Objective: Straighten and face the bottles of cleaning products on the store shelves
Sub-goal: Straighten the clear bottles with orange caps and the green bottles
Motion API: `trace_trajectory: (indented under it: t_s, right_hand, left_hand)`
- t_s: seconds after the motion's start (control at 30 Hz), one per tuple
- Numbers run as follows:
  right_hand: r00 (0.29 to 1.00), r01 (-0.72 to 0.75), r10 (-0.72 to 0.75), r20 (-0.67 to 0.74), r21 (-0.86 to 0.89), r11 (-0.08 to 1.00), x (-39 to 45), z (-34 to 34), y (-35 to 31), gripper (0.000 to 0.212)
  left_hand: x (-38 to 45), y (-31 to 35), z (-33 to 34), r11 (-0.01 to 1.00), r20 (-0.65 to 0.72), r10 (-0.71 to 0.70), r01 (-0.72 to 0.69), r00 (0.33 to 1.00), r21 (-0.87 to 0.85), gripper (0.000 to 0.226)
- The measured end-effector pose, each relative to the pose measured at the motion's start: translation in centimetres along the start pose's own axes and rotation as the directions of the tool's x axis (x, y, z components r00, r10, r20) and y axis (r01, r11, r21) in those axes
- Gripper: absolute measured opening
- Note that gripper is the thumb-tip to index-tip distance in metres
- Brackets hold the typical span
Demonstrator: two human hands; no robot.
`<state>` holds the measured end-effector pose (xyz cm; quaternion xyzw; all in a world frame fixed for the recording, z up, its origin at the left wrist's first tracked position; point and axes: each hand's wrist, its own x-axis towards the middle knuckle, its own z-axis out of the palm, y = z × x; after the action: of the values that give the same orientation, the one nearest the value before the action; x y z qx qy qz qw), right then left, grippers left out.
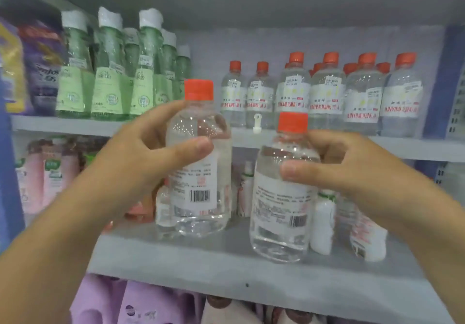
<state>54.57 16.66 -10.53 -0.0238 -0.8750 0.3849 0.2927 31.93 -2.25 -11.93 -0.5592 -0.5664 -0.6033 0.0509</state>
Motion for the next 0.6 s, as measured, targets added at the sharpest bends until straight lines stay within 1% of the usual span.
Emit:
trace_trajectory:
  t_s: [0.1, 0.17, 0.23, 0.3, 0.33, 0.4, 0.43, 0.53, 0.6]
  right_hand:
    - [0.988, 0.096, -0.103, -0.113, -0.066, 0.993, 2.7, -3.3, -4.3, 0.047]
    - [0.971, 0.110, -0.125, -0.204, -0.086, 0.990, 5.1, -5.5, -6.1, 0.044]
    - [0.956, 0.086, -0.110, -0.273, -0.098, 0.991, 7.8, -7.2, -7.0, 0.040]
    - [0.949, 0.039, -0.067, -0.309, -0.098, 0.994, 10.4, -8.2, -7.1, 0.039]
    - [0.945, 0.006, -0.038, -0.324, -0.101, 0.995, 11.6, -8.3, -6.8, 0.040]
    - [0.932, -0.073, 0.027, -0.361, -0.113, 0.991, 14.0, -8.0, -5.7, 0.045]
    - [0.922, -0.112, 0.057, -0.383, -0.124, 0.986, 15.0, -7.8, -5.1, 0.050]
    - [0.902, -0.200, 0.113, -0.416, -0.172, 0.965, 17.3, -6.7, -3.0, 0.065]
    - [0.902, -0.236, 0.110, -0.417, -0.263, 0.936, 18.4, -5.9, -2.0, 0.082]
  left_hand:
    - [4.7, 2.5, -1.1, 0.999, -0.073, 0.048, -0.046, 0.996, 0.026, 0.077]
    - [8.1, 3.5, -1.3, 0.997, -0.068, 0.074, -0.071, 0.995, 0.041, 0.064]
    - [11.2, 3.9, -0.8, 0.998, -0.078, 0.045, -0.041, 0.996, 0.049, 0.048]
    - [13.9, 3.2, -0.1, 0.998, -0.094, 0.017, -0.012, 0.995, 0.057, 0.039]
    - [15.0, 2.5, 0.4, 0.998, -0.092, 0.009, -0.002, 0.996, 0.069, 0.044]
    - [17.0, 0.6, 1.6, 0.994, -0.087, -0.033, 0.042, 0.996, 0.105, 0.066]
    - [17.9, -0.4, 2.2, 0.989, -0.081, -0.052, 0.063, 0.995, 0.137, 0.071]
    - [19.6, -3.0, 3.2, 0.975, -0.069, -0.099, 0.110, 0.993, 0.192, 0.076]
    - [20.5, -4.3, 3.2, 0.960, -0.047, -0.129, 0.137, 0.990, 0.243, 0.079]
